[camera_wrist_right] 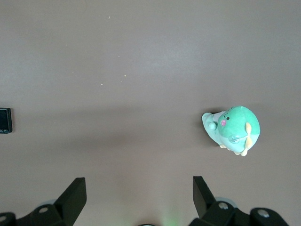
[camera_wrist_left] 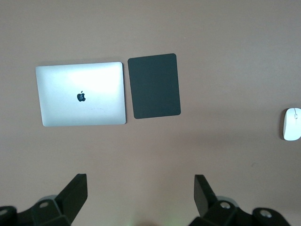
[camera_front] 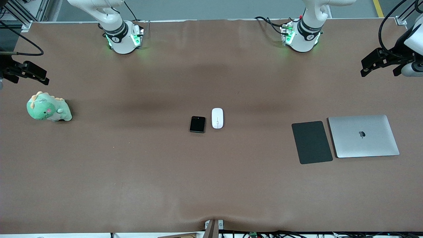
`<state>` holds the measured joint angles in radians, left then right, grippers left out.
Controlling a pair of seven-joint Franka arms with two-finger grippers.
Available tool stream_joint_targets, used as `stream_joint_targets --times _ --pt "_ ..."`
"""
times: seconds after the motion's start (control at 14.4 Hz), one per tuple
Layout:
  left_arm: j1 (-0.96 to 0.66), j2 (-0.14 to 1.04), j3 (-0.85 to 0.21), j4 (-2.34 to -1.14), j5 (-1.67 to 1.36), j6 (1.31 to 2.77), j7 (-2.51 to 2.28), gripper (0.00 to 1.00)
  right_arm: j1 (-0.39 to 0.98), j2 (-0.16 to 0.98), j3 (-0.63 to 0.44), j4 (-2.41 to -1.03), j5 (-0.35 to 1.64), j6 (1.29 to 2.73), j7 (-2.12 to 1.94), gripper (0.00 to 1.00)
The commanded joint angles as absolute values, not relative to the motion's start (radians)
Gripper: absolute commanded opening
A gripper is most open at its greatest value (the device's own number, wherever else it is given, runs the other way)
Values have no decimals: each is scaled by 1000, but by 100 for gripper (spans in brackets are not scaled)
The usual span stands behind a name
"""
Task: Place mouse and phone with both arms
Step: 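Move the left gripper toward the white mouse beside the black phone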
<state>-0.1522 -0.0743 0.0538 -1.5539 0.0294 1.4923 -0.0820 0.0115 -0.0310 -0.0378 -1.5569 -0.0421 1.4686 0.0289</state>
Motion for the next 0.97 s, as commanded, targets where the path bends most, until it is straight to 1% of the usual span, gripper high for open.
stream_joint_targets --times 0.0,0.62,0.9 --pt "-147 -66 52 -1528 25 1479 -78 100 2 -43 -31 -1555 -37 1459 21 100" --pt "-149 -61 51 -1528 25 1479 -75 100 3 -43 -31 -1557 -37 1457 21 100" --pt "-166 -22 46 -1525 29 1480 -74 100 3 -43 -29 -1557 -37 1457 23 100"
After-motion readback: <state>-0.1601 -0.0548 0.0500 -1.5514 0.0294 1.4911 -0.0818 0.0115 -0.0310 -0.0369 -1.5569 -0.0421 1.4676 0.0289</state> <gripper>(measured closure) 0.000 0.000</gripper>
